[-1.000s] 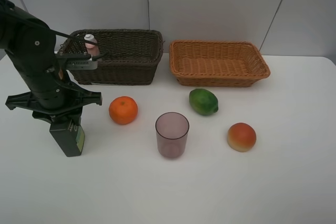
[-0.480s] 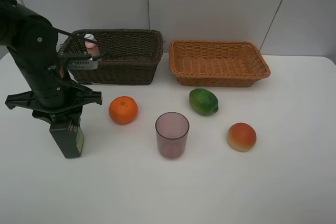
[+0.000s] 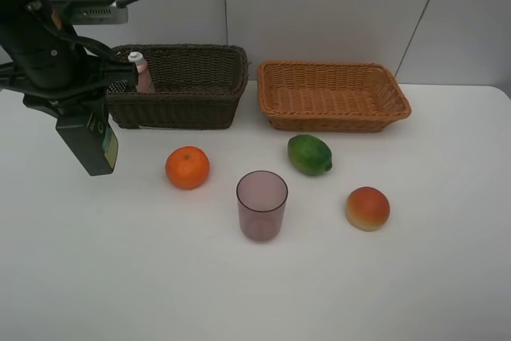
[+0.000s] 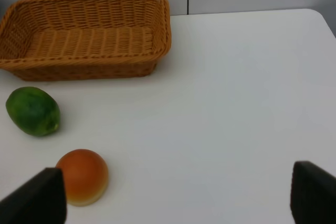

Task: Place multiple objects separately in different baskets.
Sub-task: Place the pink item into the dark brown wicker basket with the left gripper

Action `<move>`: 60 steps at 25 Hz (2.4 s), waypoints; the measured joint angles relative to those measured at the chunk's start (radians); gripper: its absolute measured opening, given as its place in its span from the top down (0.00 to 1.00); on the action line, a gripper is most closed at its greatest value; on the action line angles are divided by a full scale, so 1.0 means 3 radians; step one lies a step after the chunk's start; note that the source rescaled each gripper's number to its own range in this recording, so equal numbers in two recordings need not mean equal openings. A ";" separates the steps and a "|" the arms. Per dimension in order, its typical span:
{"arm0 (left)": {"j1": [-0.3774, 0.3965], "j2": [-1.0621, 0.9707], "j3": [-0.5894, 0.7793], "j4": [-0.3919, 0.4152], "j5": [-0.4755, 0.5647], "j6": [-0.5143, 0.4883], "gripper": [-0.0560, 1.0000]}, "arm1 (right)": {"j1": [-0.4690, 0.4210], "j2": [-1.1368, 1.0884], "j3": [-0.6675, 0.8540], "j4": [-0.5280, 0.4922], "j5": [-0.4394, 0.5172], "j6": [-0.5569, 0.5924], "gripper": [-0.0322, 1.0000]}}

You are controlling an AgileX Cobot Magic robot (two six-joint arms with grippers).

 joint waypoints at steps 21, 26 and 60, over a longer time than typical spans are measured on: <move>0.0074 0.0616 -0.1268 0.0059 -0.0662 0.0291 0.49 | 0.0000 0.0000 0.0000 0.0000 0.0000 0.0000 0.21; 0.0074 0.0952 -0.1523 0.0059 -0.0775 0.0371 0.49 | 0.0000 0.0000 0.0000 0.0000 0.0000 0.0000 0.21; 0.0074 0.1987 -0.1673 0.0056 -0.1917 0.0467 0.49 | 0.0000 0.0000 0.0000 0.0000 0.0000 0.0000 0.21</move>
